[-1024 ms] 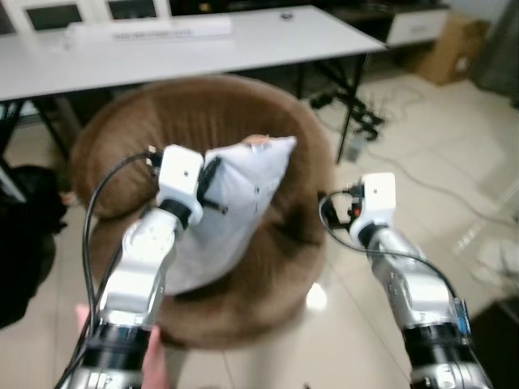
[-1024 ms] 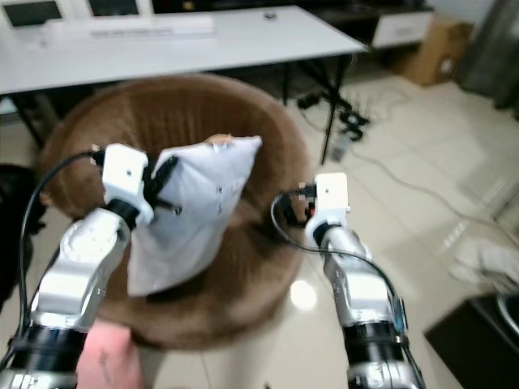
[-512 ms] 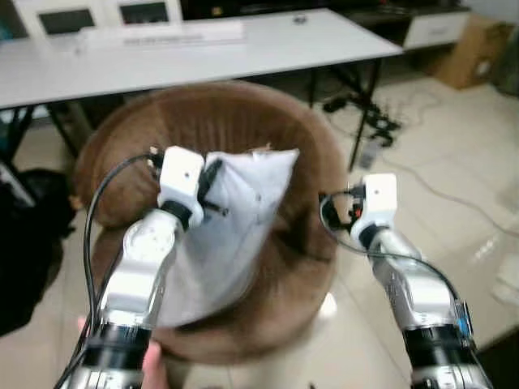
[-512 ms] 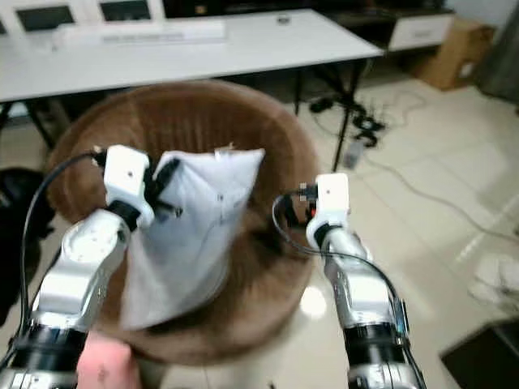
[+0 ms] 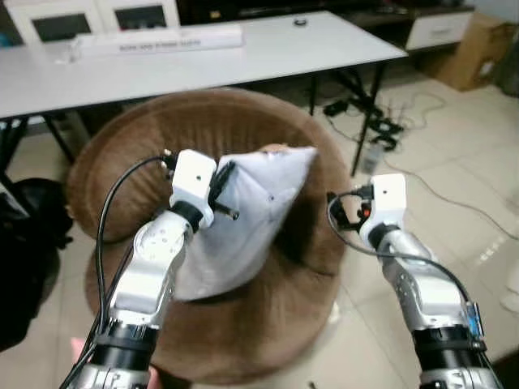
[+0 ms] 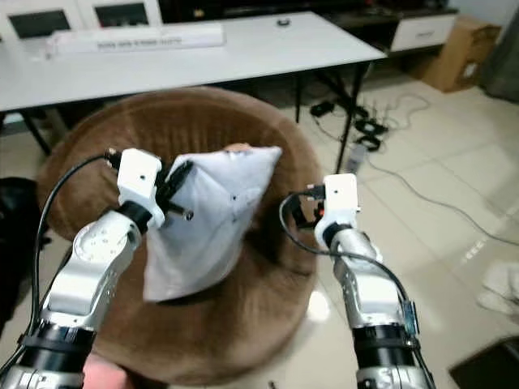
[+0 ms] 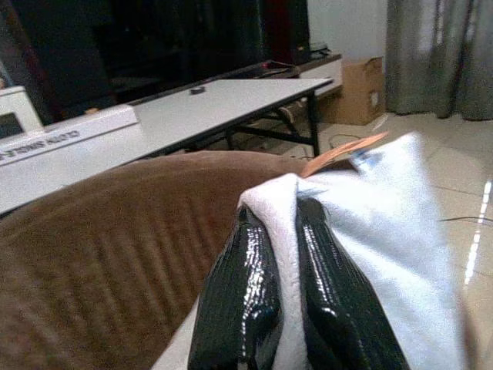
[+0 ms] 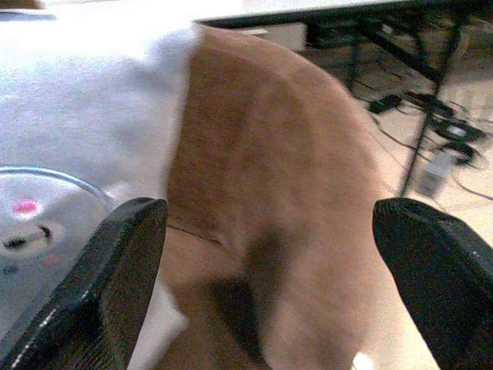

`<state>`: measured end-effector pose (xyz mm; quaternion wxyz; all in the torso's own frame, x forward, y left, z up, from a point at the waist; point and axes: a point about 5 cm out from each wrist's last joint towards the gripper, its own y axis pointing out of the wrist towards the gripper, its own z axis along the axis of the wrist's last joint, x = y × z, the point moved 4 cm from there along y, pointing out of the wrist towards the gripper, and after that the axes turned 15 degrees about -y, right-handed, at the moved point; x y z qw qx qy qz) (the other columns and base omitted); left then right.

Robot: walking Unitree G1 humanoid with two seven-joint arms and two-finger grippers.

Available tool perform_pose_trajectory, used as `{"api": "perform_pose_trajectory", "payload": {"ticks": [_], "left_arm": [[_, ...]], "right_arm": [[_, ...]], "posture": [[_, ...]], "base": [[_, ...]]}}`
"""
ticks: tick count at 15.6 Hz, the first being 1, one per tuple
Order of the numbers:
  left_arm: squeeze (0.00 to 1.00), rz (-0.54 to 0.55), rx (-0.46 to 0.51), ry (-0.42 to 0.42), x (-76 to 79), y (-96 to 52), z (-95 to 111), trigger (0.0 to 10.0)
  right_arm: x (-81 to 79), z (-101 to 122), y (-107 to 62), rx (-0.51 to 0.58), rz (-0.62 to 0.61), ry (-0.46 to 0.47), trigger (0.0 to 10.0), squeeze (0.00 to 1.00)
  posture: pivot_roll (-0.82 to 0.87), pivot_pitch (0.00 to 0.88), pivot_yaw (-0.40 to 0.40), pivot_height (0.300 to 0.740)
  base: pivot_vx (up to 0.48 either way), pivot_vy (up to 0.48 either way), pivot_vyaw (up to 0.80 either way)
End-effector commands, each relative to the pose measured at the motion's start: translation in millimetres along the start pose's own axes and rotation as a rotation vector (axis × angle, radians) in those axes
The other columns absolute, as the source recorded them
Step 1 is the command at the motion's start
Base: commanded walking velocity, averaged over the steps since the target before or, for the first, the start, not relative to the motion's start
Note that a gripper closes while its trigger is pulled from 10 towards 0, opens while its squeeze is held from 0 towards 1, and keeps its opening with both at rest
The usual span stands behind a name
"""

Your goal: Move the pillow to the sofa from floor

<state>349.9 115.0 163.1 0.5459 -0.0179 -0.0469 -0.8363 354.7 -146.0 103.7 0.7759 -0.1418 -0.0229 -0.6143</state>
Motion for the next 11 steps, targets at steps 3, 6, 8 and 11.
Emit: {"api": "perform_pose_trajectory", "payload": {"ticks": [3, 6, 8, 11], "left_arm": [[0.00, -0.054, 0.025, 0.027, 4.7, 3.7, 8, 10.0], [0.00, -0.231, 0.035, -0.010, 22.7, 11.4, 18, 10.0], [0.00, -0.361, 0.018, -0.092, 31.7, 17.8, 26, 10.0], [0.00, -0.540, -0.032, -0.103, 42.8, 18.7, 35, 10.0]], "right_arm": [[-10.6, 6, -0.6, 0.024, 0.041, -0.016, 10.0, 0.00], [-8.5, 15, -5.1, 0.083, 0.103, -0.077, 10.0, 0.00], [-11.4, 25, -9.4, 0.129, 0.167, -0.126, 10.0, 0.00], [-12.4, 32, -17.7, 0.156, 0.252, -0.167, 10.0, 0.00]], "posture": [[-0.01, 0.000, 0.054, 0.740], [-0.01, 0.000, 0.055, 0.740], [-0.03, 0.000, 0.056, 0.740], [-0.04, 0.000, 0.051, 0.740]], "base": [[0.000, 0.000, 0.00], [0.000, 0.000, 0.00], [0.000, 0.000, 0.00], [0.000, 0.000, 0.00]]}}
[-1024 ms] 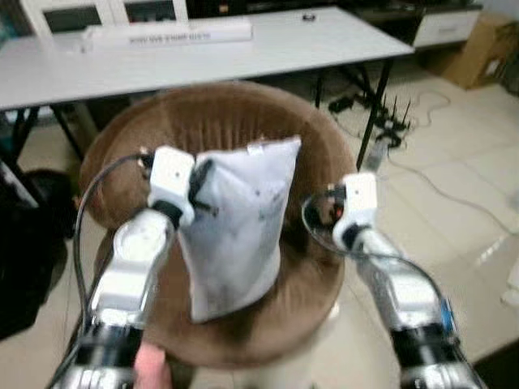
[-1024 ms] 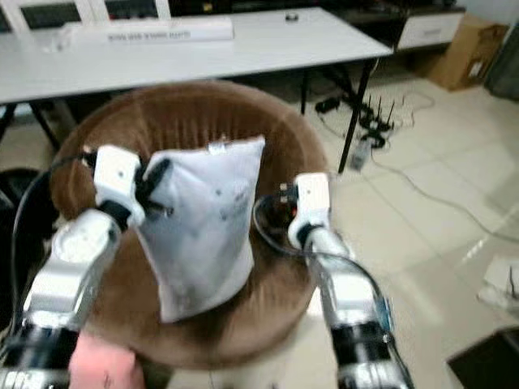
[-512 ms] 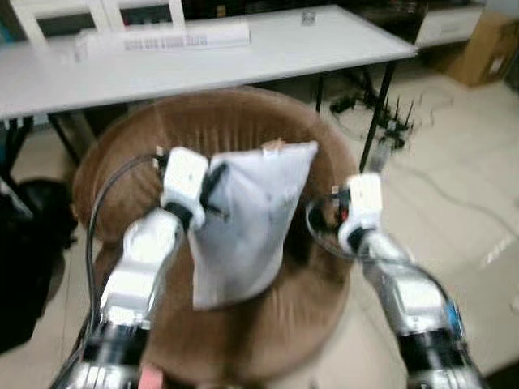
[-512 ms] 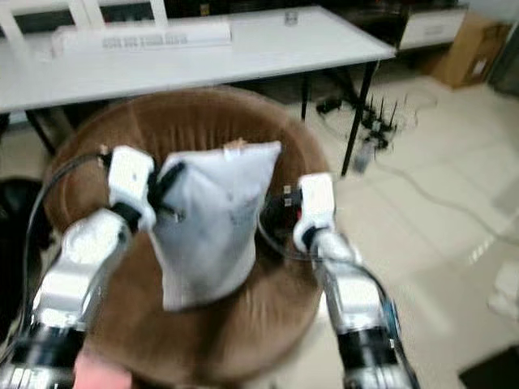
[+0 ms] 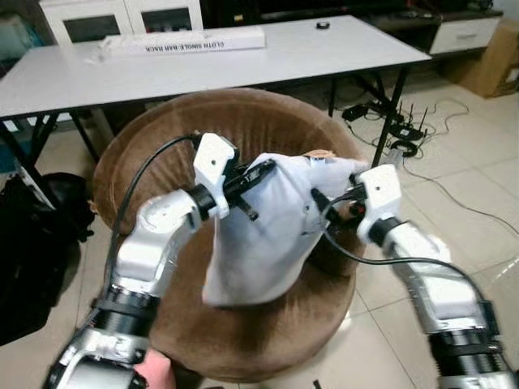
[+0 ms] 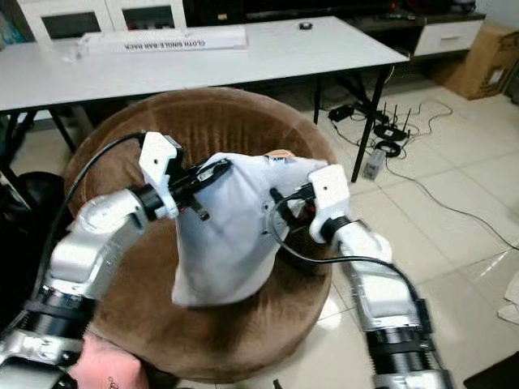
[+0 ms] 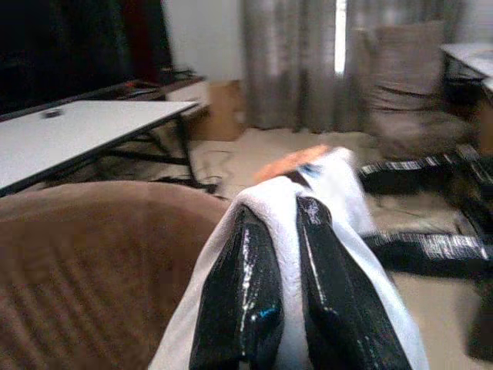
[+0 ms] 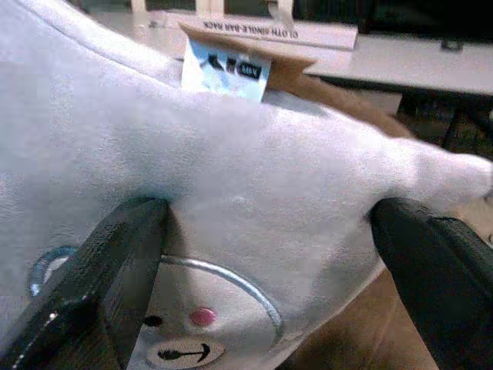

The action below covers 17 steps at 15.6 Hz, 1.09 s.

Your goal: Move the pillow to the sofa from floor

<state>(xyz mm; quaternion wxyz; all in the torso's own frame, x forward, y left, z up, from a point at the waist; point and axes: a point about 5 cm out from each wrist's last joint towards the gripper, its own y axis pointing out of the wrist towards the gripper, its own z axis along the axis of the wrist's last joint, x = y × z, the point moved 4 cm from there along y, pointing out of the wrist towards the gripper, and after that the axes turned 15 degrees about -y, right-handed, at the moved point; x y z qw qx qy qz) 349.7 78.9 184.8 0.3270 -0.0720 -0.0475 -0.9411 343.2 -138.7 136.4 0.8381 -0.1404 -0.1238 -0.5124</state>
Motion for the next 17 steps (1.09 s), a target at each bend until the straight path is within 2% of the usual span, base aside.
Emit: {"api": "perform_pose_trajectory", "payload": {"ticks": [1, 3, 5, 6, 9, 11, 12, 14, 15, 16, 17], "left_arm": [[0.00, -0.074, 0.036, 0.010, 5.9, 6.2, 21, 10.0], [0.00, -0.052, 0.028, 0.000, -4.2, 6.0, 23, 10.0], [0.00, -0.002, 0.003, -0.011, -15.5, 2.9, 13, 10.0], [0.00, 0.033, -0.031, -0.056, -26.2, 1.1, -9, 10.0], [0.00, 0.109, -0.067, -0.081, -42.4, 2.4, -40, 10.0], [0.00, 0.124, -0.053, -0.144, -43.0, 8.1, -55, 10.0], [0.00, 0.124, -0.061, -0.134, -42.0, 9.8, -59, 10.0], [0.00, 0.127, -0.118, -0.081, -39.6, 12.9, -72, 10.0], [0.00, 0.185, -0.212, 0.088, -46.0, 11.1, -85, 10.0], [0.00, 0.200, -0.235, 0.142, -48.8, 9.9, -87, 10.0], [0.00, 0.241, -0.273, 0.255, -57.9, 7.4, -83, 10.0]], "right_arm": [[-8.8, 6, -3.2, 0.024, 0.072, 0.006, 10.0, 0.00], [-9.1, 10, -9.3, 0.036, 0.129, -0.038, 10.0, 0.00], [-8.4, 12, -16.8, 0.040, 0.161, -0.062, 10.0, 0.00], [-11.0, 12, -27.6, 0.028, 0.218, -0.085, 10.0, 0.00], [-17.9, 10, -37.4, 0.000, 0.281, -0.105, 10.0, 0.00], [-30.6, 6, -41.6, -0.025, 0.326, -0.076, 10.0, 0.00], [-33.8, 4, -42.2, -0.035, 0.330, -0.065, 10.0, 0.00], [-43.5, -7, -45.8, -0.091, 0.342, -0.084, 10.0, 0.00], [-53.6, -17, -47.2, -0.151, 0.333, -0.105, 10.0, 0.00], [-56.2, -19, -46.8, -0.167, 0.326, -0.108, 10.0, 0.00], [-58.8, -24, -45.3, -0.194, 0.284, -0.094, 10.0, 0.00]], "posture": [[-0.05, 0.000, 0.050, 0.740], [-0.06, 0.000, 0.049, 0.740], [-0.08, 0.000, 0.048, 0.740], [-0.09, 0.000, 0.034, 0.740], [-0.10, 0.000, 0.017, 0.740], [-0.10, 0.000, -0.016, 0.740], [-0.10, 0.000, -0.017, 0.740], [-0.11, 0.000, -0.024, 0.740], [-0.13, 0.000, -0.018, 0.740], [-0.13, 0.000, -0.018, 0.740], [-0.15, 0.000, -0.011, 0.740]], "base": [[0.000, 0.000, 0.00], [0.000, 0.000, 0.00], [0.000, 0.000, 0.00], [0.000, 0.000, 0.00], [0.000, 0.000, 0.00], [0.000, 0.000, 0.00], [0.000, 0.000, 0.00], [0.000, 0.000, 0.00], [0.000, 0.000, 0.00], [0.000, 0.000, 0.00], [0.000, 0.000, 0.00]]}}
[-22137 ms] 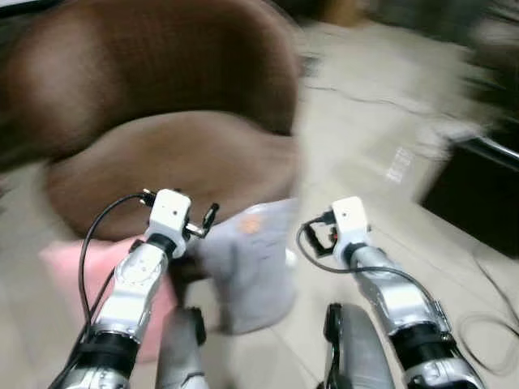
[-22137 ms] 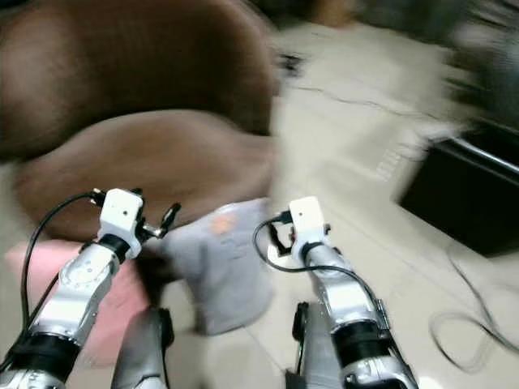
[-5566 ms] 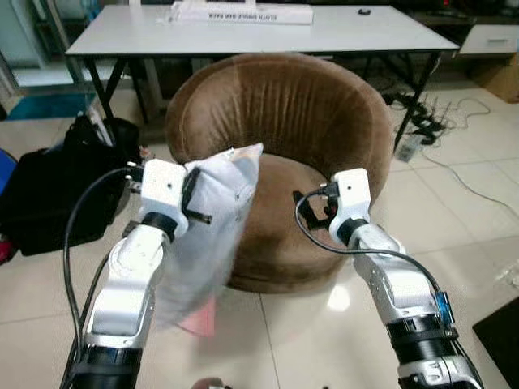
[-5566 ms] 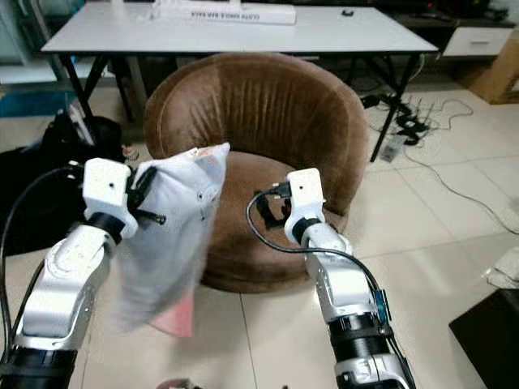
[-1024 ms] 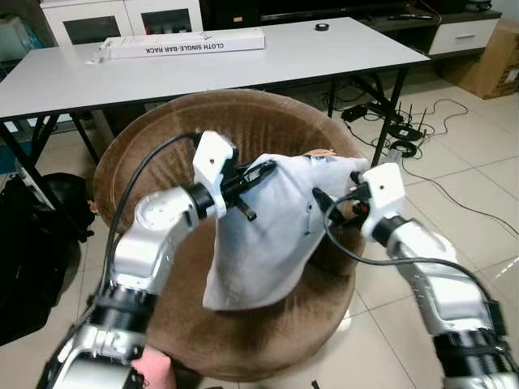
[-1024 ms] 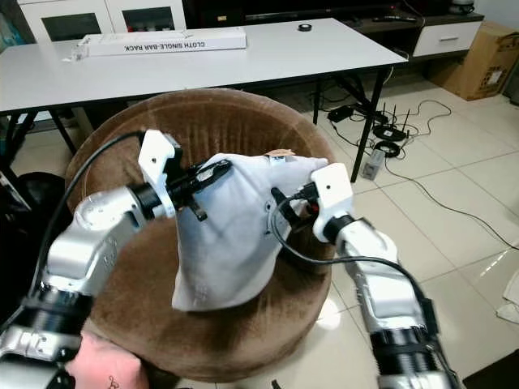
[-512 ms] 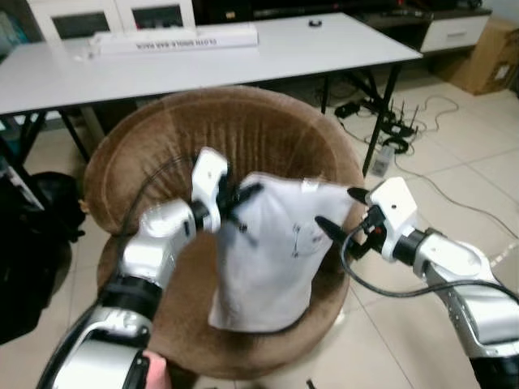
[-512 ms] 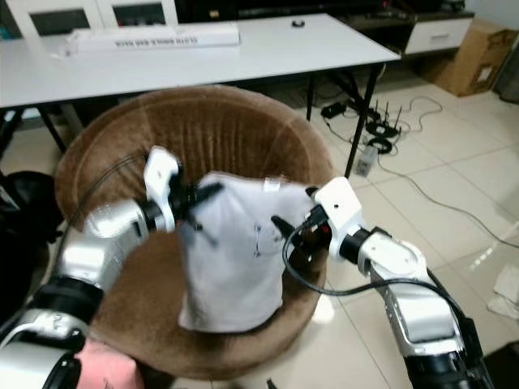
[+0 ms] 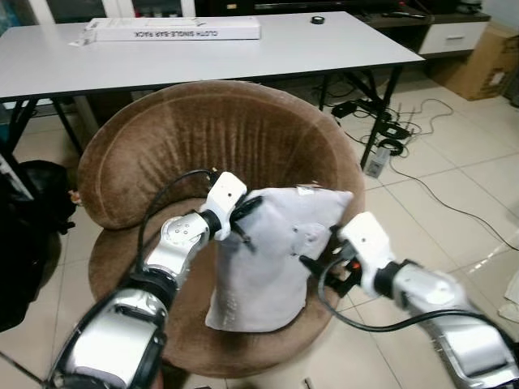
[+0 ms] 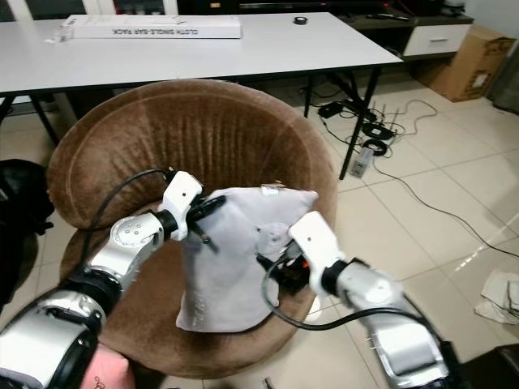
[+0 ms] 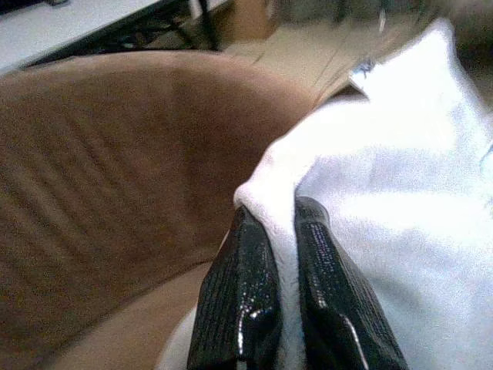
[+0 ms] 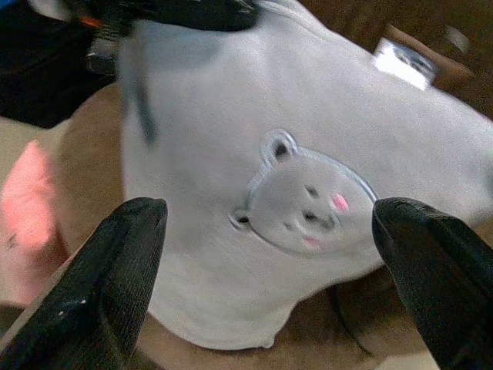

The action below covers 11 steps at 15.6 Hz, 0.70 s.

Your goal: Move the pillow to the sofa from floor

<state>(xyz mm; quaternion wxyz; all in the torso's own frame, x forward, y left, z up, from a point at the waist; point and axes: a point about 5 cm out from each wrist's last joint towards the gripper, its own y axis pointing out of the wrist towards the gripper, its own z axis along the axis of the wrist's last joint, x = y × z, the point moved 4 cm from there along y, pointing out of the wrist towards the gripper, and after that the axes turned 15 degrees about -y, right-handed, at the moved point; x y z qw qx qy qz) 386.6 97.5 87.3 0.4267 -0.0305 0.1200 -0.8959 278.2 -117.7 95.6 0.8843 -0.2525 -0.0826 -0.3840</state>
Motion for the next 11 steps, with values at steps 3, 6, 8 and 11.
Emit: {"api": "perform_pose_trajectory", "payload": {"ticks": [3, 6, 8, 11], "left_arm": [[0.00, 0.076, -0.033, 0.211, -18.4, 0.1, 14, 10.0], [0.41, 0.162, -0.047, 0.359, -35.0, -1.1, 27, 10.0], [1.00, 0.185, -0.029, 0.359, -37.3, 0.1, 33, 10.0], [1.00, 0.189, -0.018, 0.356, -36.3, 1.9, 36, 10.0]], "right_arm": [[6.3, -10, -3.1, -0.066, -0.126, 0.021, 10.0, 0.00], [6.7, -15, -7.7, -0.096, -0.174, 0.042, 10.0, 0.00], [3.2, -16, -5.7, -0.106, -0.171, 0.045, 10.0, 0.00], [1.1, -14, -2.2, -0.105, -0.170, 0.053, 10.0, 0.00]], "posture": [[-0.17, 0.000, -0.002, 0.740], [-0.18, 0.000, 0.004, 0.740], [-0.18, 0.000, -0.001, 0.740], [-0.17, 0.000, -0.001, 0.740]], "base": [[0.000, 0.000, 0.00], [0.000, 0.000, 0.00], [0.000, 0.000, 0.00], [0.000, 0.000, 0.00]]}}
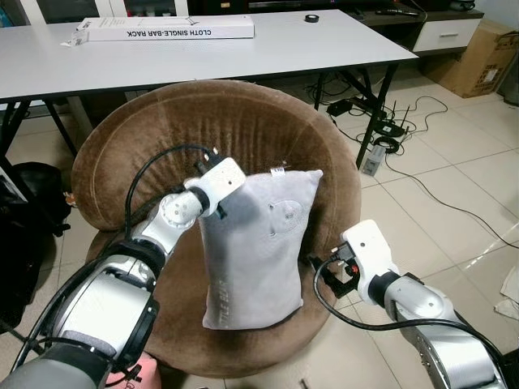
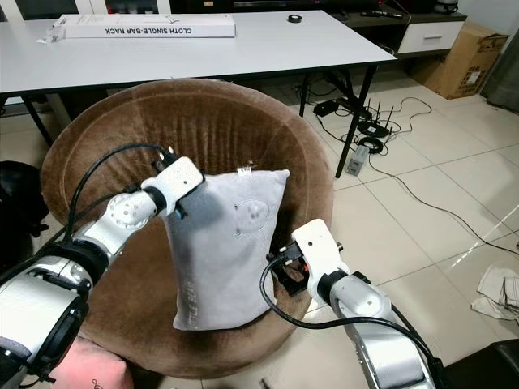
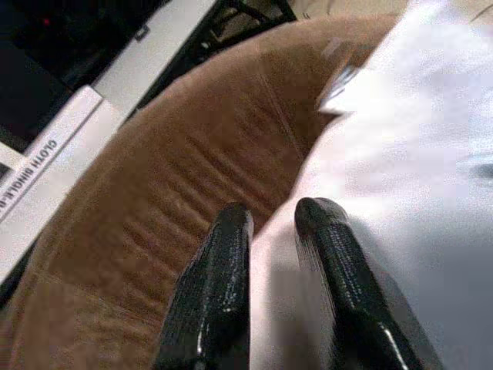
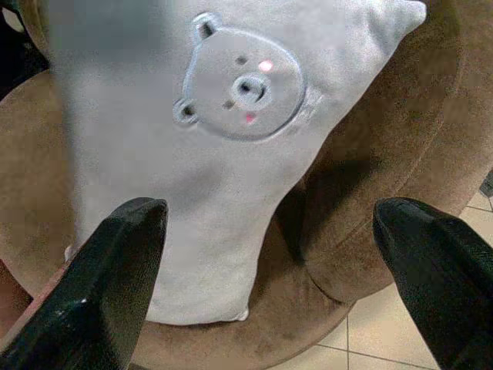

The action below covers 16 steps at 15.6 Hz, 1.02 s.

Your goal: Move the pillow to the sofa from floor

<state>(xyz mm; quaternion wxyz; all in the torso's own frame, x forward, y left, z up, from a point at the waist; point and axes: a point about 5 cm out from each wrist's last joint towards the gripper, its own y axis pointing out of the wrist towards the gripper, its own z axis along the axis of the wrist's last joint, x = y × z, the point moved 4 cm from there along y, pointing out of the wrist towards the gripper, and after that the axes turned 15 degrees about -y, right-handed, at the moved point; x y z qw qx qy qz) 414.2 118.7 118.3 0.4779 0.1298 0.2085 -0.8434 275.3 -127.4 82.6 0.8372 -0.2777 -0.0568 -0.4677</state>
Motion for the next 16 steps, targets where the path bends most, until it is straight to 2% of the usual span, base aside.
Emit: {"api": "perform_pose_trajectory", "payload": {"ticks": [1, 3, 4, 6, 7, 8, 9, 10, 11, 12, 14, 15, 16], "left_arm": [[1.00, 0.005, 0.010, 0.006, -2.2, 0.7, 4, 10.0], [1.00, -0.005, 0.019, -0.004, -2.7, -0.5, 4, 10.0], [1.00, 0.021, 0.071, -0.084, -8.9, -1.1, 11, 10.0], [1.00, 0.088, 0.160, -0.375, -16.6, -3.1, 16, 10.0], [1.00, 0.112, 0.178, -0.445, -19.2, -4.0, 15, 10.0], [0.44, 0.149, 0.225, -0.566, -21.2, -6.5, 14, 10.0], [0.00, 0.087, 0.252, -0.577, -6.8, -10.8, 14, 10.0], [0.00, 0.049, 0.283, -0.596, 3.2, -17.2, 15, 10.0], [0.00, 0.045, 0.293, -0.596, 6.5, -21.7, 16, 10.0], [0.00, 0.043, 0.292, -0.590, 12.3, -32.3, 13, 10.0], [0.00, 0.041, 0.275, -0.603, 16.5, -44.8, 7, 10.0], [0.00, 0.071, 0.224, -0.629, 14.4, -56.2, -2, 10.0], [0.00, 0.090, 0.223, -0.645, 12.4, -60.0, -2, 10.0]], "right_arm": [[1.2, 2, -0.2, -0.003, -0.001, -0.010, 10.0, 0.00], [1.2, 2, 1.7, -0.002, 0.002, -0.011, 10.0, 0.00], [2.1, 4, 6.1, 0.005, -0.004, -0.009, 10.0, 0.00], [14.1, 3, 12.0, 0.009, -0.081, 0.087, 10.0, 0.00], [16.3, 1, 13.4, 0.003, -0.098, 0.092, 10.0, 0.00], [21.3, 1, 16.9, -0.001, -0.137, 0.117, 10.0, 0.00], [22.3, 1, 21.9, -0.003, -0.165, 0.166, 10.0, 0.00], [18.0, 1, 25.9, -0.001, -0.157, 0.190, 10.0, 0.00], [15.6, 1, 27.6, -0.002, -0.154, 0.190, 10.0, 0.00], [15.0, 1, 32.0, -0.007, -0.174, 0.200, 10.0, 0.00], [17.6, 1, 34.9, -0.006, -0.202, 0.222, 10.0, 0.00], [17.0, 2, 39.0, 0.009, -0.202, 0.234, 10.0, 0.00], [16.0, 2, 40.3, 0.004, -0.200, 0.233, 10.0, 0.00]], "posture": [[-0.16, 0.000, -0.006, 0.740], [-0.15, 0.000, -0.005, 0.740], [-0.14, 0.000, 0.001, 0.740], [-0.10, 0.000, 0.024, 0.740], [-0.09, 0.000, 0.025, 0.740], [-0.08, 0.000, 0.025, 0.740], [-0.04, 0.000, 0.027, 0.740], [-0.03, 0.000, 0.027, 0.740], [-0.02, 0.000, 0.030, 0.740], [-0.01, 0.000, 0.038, 0.740], [0.00, 0.000, 0.042, 0.740], [0.03, 0.000, 0.037, 0.740], [0.04, 0.000, 0.036, 0.740]], "base": [[0.000, 0.000, 0.00], [0.000, 0.000, 0.00], [0.000, 0.000, 0.00], [0.000, 0.000, 0.00], [0.000, 0.000, 0.00], [0.000, 0.000, 0.00], [0.000, 0.000, 0.00], [0.000, 0.000, 0.00], [0.000, 0.000, 0.00], [0.000, 0.000, 0.00], [0.000, 0.000, 0.00], [0.000, 0.000, 0.00], [0.000, 0.000, 0.00]]}}
